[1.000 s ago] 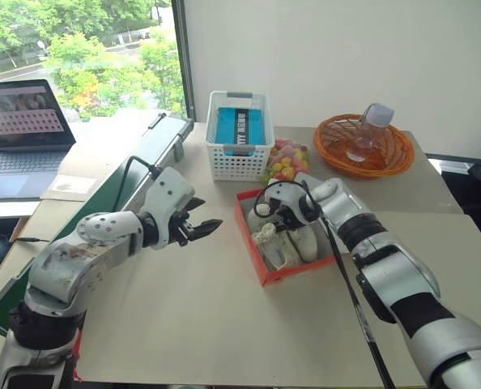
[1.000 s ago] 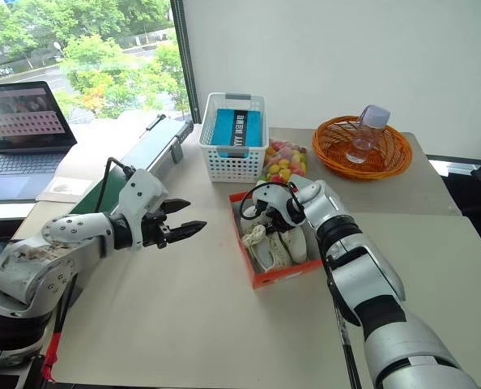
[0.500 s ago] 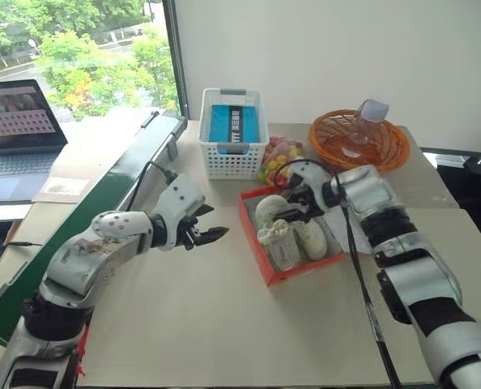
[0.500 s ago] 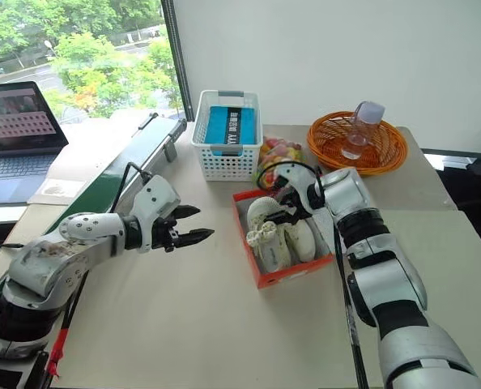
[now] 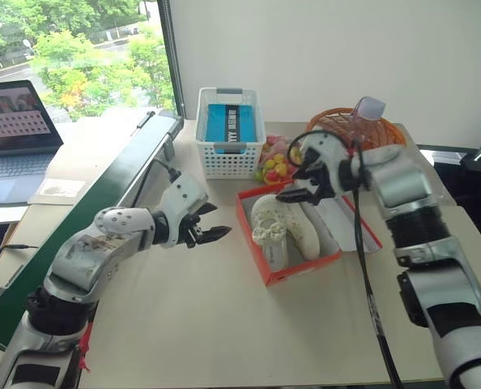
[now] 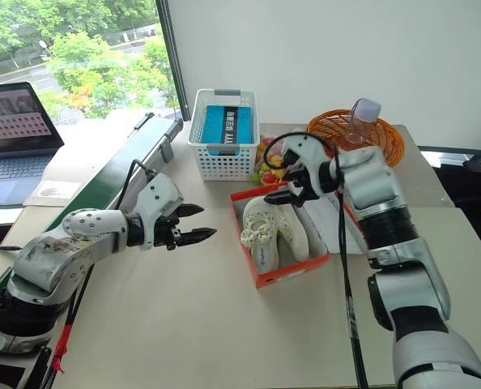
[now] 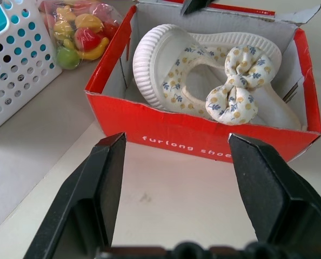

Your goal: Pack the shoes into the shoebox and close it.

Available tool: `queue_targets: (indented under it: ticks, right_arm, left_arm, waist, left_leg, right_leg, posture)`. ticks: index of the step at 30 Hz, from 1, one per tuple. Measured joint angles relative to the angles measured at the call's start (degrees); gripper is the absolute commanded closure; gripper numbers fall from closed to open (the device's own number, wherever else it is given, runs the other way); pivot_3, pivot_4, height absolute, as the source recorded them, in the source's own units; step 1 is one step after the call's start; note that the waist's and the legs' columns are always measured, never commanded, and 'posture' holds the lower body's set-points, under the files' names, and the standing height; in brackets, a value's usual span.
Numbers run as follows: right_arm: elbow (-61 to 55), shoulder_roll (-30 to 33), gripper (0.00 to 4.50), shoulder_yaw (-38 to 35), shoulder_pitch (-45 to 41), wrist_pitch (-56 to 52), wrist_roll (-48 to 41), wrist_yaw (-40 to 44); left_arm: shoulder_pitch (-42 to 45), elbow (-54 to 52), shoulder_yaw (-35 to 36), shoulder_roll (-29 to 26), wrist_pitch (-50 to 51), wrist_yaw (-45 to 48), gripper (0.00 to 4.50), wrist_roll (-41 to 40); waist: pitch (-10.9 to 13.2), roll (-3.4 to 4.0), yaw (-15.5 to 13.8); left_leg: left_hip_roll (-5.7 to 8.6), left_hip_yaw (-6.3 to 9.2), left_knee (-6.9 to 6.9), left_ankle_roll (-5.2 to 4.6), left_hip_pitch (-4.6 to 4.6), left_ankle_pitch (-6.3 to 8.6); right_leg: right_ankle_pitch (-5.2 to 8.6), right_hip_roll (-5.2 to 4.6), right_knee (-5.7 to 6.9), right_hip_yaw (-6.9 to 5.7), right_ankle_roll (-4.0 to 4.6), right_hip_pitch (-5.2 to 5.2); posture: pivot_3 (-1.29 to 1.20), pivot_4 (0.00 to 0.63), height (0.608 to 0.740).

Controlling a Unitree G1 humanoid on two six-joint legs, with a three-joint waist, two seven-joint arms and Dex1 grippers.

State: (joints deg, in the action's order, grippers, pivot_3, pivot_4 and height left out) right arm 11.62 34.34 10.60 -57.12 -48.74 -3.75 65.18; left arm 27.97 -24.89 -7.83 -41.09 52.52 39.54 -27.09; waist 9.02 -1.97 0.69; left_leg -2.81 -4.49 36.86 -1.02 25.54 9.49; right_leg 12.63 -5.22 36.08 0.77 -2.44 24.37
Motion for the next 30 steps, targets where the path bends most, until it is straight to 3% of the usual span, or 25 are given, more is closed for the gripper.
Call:
queue_targets:
  ticks: [11,18,30]
  right_arm:
    - [-4.94,-3.32,4.42,3.5,4.99,-1.11,-2.3,-2.24]
    - [5.11,-6.06,4.42,5.99,4.68,7.34,-0.72,-4.7]
    - [26.71,-12.09,4.42,10.38,0.11,24.77,5.87,-7.69]
  left_arm:
    - [0.54,0.9,0.0,-0.31,-0.17,1.4,1.29,0.48]
    - [-0.21,-0.35,0.84,-4.49,-0.12,3.51,1.29,0.37]
    - [0.0,-1.07,2.76,-5.9,-0.05,4.29,1.29,0.01]
  waist:
    - [0.01,-0.01,0.17]
    - [0.02,-0.01,0.01]
    - [0.02,-0.01,0.12]
  left_leg:
    - [-0.02,-0.03,0.0,0.0,0.0,0.0]
    - [-0.02,-0.03,0.01,0.0,0.0,0.0]
    - [-0.02,-0.03,0.01,0.0,-0.02,-0.01]
  right_leg:
    - [0.02,0.03,0.01,0.02,0.02,0.04]
    - [0.02,0.02,-0.01,0.02,0.02,0.03]
    - [0.02,0.04,0.0,0.02,0.01,-0.01]
  posture:
    - [0.0,0.15,0.74]
    - [0.0,0.15,0.74]
    - [0.0,0.15,0.74]
